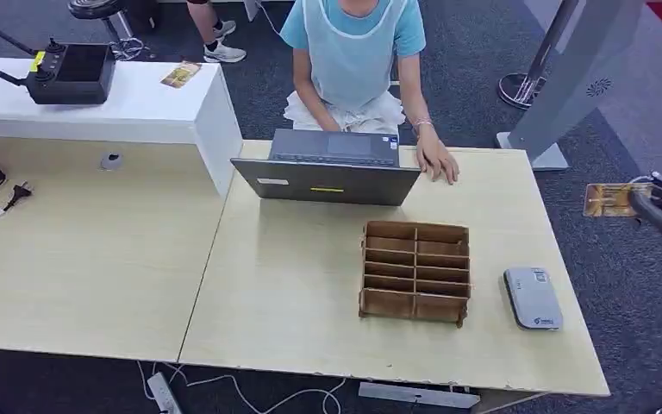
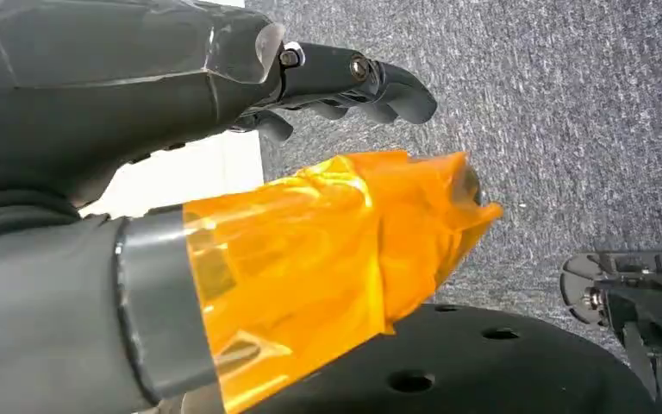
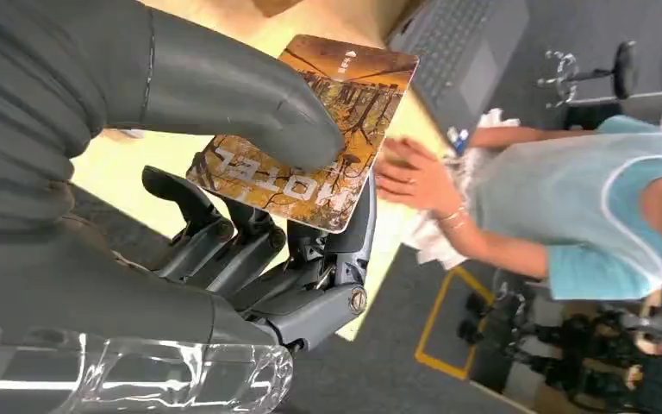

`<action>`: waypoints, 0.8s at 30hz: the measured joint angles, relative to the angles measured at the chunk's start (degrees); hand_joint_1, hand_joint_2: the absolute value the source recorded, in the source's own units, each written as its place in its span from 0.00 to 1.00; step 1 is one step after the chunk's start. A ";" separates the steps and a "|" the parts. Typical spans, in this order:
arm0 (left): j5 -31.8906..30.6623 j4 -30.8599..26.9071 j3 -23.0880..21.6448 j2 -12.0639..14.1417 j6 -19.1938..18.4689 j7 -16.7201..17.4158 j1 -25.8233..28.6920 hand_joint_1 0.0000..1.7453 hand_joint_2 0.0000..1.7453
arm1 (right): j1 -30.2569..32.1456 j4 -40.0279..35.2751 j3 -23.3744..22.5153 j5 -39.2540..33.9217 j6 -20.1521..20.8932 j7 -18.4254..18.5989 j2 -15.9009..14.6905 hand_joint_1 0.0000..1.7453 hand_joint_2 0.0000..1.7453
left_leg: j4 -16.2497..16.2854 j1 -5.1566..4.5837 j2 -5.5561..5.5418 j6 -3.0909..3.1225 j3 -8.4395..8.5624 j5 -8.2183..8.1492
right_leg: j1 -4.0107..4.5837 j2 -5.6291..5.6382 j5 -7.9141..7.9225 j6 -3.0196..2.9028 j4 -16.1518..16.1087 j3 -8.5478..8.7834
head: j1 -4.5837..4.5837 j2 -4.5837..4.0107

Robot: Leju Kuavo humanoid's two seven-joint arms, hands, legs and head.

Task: Pass the card to the sensor for recognition and then transmit it.

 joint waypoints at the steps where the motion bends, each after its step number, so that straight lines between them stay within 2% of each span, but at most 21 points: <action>1: -0.15 0.00 0.00 0.00 0.02 0.00 0.01 0.00 0.00 | 0.68 -0.24 0.09 0.04 -0.46 0.09 -0.09 1.00 1.00 | 0.00 0.00 0.00 0.00 0.00 0.00 | 0.00 0.00 0.00 0.00 0.00 0.00 | 0.02 0.00; 9: -0.68 0.00 0.00 0.02 0.02 0.02 -0.01 0.00 0.00 | 4.67 -1.05 1.42 2.23 -2.52 1.99 -0.61 1.00 1.00 | 0.00 0.00 0.01 0.00 -0.01 0.01 | 0.00 0.01 0.00 0.00 0.00 0.00 | 0.02 0.00; 24: -1.18 0.00 0.00 0.04 0.02 0.09 -0.02 0.00 0.00 | 9.15 -1.36 4.22 4.44 -4.02 1.07 -0.59 1.00 1.00 | 0.00 0.00 0.00 0.00 -0.02 0.01 | 0.00 -0.01 0.00 0.00 0.00 0.01 | 0.02 0.00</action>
